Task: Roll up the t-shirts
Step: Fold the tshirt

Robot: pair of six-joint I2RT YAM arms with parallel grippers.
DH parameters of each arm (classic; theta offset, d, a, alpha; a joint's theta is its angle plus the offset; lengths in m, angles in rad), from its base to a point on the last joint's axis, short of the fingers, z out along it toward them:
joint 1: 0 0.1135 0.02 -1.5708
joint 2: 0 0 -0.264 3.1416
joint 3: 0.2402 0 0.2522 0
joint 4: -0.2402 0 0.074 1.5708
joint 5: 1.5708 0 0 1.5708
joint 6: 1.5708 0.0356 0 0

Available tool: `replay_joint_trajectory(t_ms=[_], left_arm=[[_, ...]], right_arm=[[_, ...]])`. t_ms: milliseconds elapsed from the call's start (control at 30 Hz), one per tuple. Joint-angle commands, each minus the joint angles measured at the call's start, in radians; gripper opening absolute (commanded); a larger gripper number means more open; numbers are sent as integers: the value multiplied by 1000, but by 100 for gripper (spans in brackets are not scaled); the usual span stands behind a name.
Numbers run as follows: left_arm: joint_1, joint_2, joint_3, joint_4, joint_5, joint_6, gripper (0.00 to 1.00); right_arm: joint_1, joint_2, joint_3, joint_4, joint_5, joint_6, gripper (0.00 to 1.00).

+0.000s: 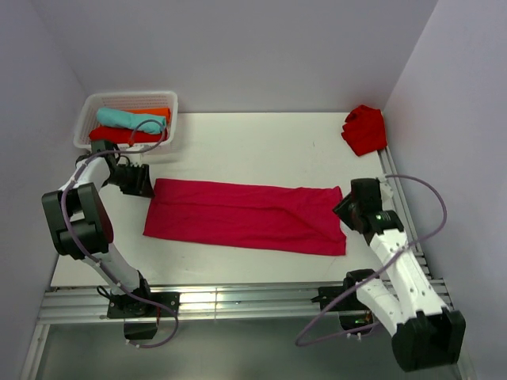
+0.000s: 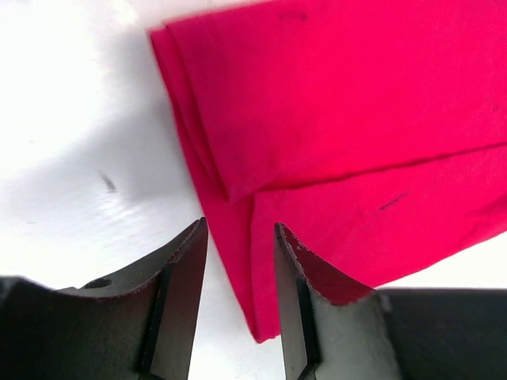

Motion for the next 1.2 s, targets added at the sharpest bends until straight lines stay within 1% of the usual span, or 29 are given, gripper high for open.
replay_joint_trajectory(t_ms=[0, 67, 100, 167, 200, 300, 500, 700, 867, 1100, 1167], left_arm=[[12, -48, 68, -14, -10, 23, 44], [17, -51, 88, -16, -16, 18, 44], [20, -53, 94, -16, -14, 17, 44], [18, -48, 109, -21, -4, 6, 45], [18, -45, 124, -27, -1, 4, 45], [20, -34, 149, -33, 9, -6, 44], [18, -20, 165, -42, 12, -10, 44], [18, -24, 160, -44, 12, -6, 43], [20, -22, 157, -47, 12, -6, 43], [18, -20, 152, -44, 15, -6, 42], [18, -20, 152, -44, 15, -5, 42]], right_arm=[[17, 153, 89, 150, -56, -70, 46], [32, 221, 130, 192, -54, -94, 45], [40, 291, 143, 206, -56, -102, 45], [62, 356, 184, 244, -66, -128, 44], [69, 419, 198, 255, -69, -134, 44], [102, 528, 253, 281, -71, -162, 44], [144, 683, 336, 298, -76, -191, 44], [175, 754, 356, 287, -51, -183, 44], [181, 780, 348, 304, -62, -183, 44], [189, 801, 345, 315, -62, -180, 35], [189, 801, 348, 312, -65, -180, 30]])
